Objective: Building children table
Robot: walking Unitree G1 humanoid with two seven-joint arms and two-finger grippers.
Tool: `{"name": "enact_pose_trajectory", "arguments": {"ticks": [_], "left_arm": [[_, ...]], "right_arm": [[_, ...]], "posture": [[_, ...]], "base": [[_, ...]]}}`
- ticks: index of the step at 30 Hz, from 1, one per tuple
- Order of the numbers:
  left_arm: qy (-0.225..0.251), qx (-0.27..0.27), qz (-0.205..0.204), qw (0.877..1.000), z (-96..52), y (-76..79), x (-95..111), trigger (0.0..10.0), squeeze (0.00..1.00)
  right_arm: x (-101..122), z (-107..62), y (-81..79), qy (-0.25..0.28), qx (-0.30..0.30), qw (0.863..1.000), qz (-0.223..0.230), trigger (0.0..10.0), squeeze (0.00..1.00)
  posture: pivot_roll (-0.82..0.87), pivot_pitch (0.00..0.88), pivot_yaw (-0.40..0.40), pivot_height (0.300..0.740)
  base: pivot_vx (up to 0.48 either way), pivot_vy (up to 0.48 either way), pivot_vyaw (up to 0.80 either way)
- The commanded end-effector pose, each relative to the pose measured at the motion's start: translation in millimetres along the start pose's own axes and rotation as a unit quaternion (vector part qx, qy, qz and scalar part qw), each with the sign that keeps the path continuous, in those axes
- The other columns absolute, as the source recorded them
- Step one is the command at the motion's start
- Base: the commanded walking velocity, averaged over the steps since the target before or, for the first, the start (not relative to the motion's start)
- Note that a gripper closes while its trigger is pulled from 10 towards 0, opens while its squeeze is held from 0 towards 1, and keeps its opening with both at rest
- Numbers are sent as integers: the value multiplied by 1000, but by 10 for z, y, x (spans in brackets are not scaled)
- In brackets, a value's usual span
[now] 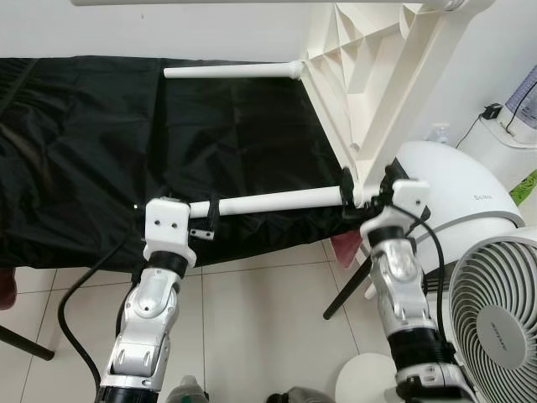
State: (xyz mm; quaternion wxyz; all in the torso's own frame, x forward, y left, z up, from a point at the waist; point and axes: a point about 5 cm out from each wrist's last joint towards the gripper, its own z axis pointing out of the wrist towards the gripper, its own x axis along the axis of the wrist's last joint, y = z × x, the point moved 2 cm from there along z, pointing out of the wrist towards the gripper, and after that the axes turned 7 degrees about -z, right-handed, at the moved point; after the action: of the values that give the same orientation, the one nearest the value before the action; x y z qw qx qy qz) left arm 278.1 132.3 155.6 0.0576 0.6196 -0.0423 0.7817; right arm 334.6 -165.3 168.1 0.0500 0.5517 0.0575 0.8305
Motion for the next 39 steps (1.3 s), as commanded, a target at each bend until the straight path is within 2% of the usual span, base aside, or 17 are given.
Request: {"name": "enact_pose_trajectory", "arguments": {"ticks": [1,20,33,36,39], "left_arm": [[-11,-31,-1,999,-17,61,-11,10000,0],[-33,-37,2,999,-112,74,44,10000,0],[-42,-32,0,999,-158,72,76,10000,0],[-43,-32,-2,999,-161,87,98,10000,0],[-43,-32,-4,999,-158,95,112,10000,0]], "right_arm": [[-66,-8,55,-16,-9,1000,4,10000,0],[27,205,155,0,-26,999,25,10000,0],[152,469,86,10,19,998,60,10000,0],[194,618,32,5,52,996,69,10000,0],[193,667,-1,1,69,995,74,10000,0]], "posture": [[65,42,-78,740],[71,69,-66,740],[80,91,-68,740],[78,95,-70,740],[76,96,-70,740]], "base": [[0,0,0],[0,0,0],[0,0,0],[0,0,0],[0,0,0]]}}
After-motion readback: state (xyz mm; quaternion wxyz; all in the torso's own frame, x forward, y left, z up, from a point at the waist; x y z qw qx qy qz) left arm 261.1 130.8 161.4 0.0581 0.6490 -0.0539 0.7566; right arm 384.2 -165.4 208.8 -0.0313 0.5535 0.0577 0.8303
